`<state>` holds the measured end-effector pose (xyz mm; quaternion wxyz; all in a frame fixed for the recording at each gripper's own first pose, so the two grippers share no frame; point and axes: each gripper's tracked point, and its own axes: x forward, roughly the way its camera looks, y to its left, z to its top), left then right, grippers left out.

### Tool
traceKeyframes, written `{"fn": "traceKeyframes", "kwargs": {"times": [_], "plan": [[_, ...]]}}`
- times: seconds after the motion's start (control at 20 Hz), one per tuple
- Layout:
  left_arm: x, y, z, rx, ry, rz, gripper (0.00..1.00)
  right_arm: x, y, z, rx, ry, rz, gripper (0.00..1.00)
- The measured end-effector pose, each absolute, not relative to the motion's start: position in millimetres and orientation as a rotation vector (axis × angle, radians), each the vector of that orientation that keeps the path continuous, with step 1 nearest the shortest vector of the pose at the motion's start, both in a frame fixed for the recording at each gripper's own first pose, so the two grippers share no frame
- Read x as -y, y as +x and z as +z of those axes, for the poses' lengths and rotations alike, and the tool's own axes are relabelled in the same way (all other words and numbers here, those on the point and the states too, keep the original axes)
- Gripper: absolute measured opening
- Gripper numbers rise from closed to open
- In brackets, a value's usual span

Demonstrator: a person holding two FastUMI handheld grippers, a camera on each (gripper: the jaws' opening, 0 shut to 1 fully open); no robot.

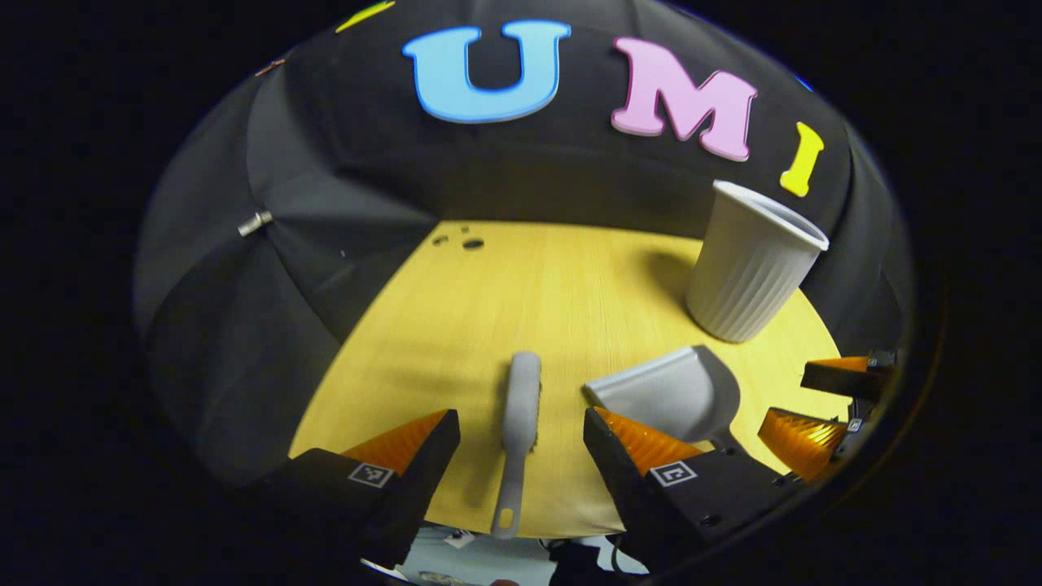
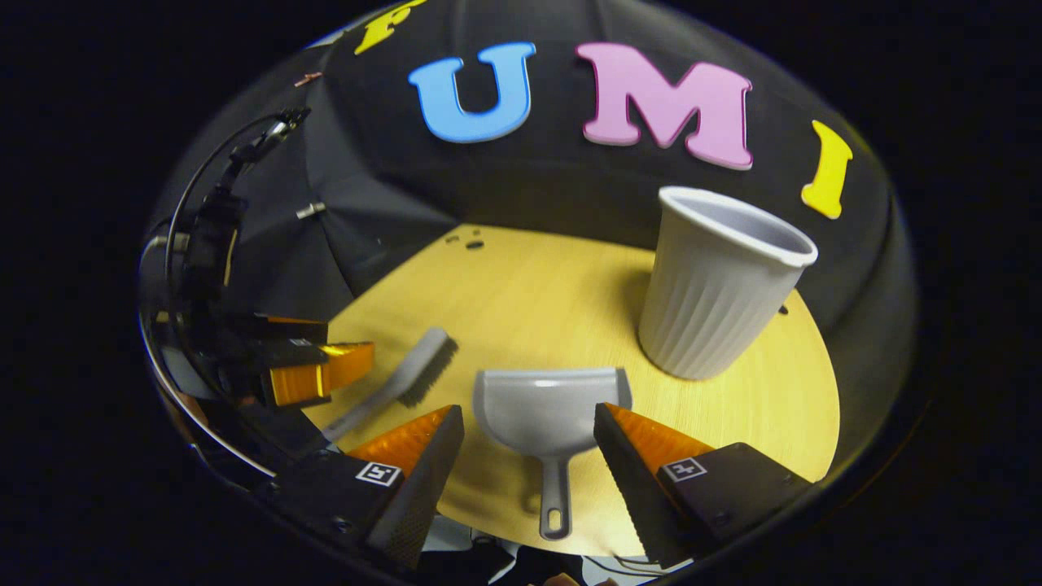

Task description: Pick up the small broom and dustpan from the desktop, sweep the trash into the dustpan with the broom, and then empty the trash into the garbage bin.

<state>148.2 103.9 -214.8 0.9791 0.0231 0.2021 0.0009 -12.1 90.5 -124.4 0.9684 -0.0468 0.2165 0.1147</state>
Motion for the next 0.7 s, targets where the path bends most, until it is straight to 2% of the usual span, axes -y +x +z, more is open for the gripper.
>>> {"fn": "traceKeyframes", "kwargs": {"times": [0.15,0.4,0.55,0.7], "plan": [[-93,116,-163,-0.223,0.029,-0.011,0.98,-97,-21,-90,-0.310,-0.043,0.267,1.00],[-96,61,-115,-0.007,0.056,0.025,0.98,-67,-63,-41,-0.119,-0.073,0.205,0.99],[-84,33,-116,0.030,0.032,0.018,0.97,-61,-87,-39,-0.108,-0.073,0.207,0.99],[-73,15,-134,0.004,-0.023,-0.009,0.98,-48,-99,-45,-0.116,-0.048,0.151,0.99]]}}
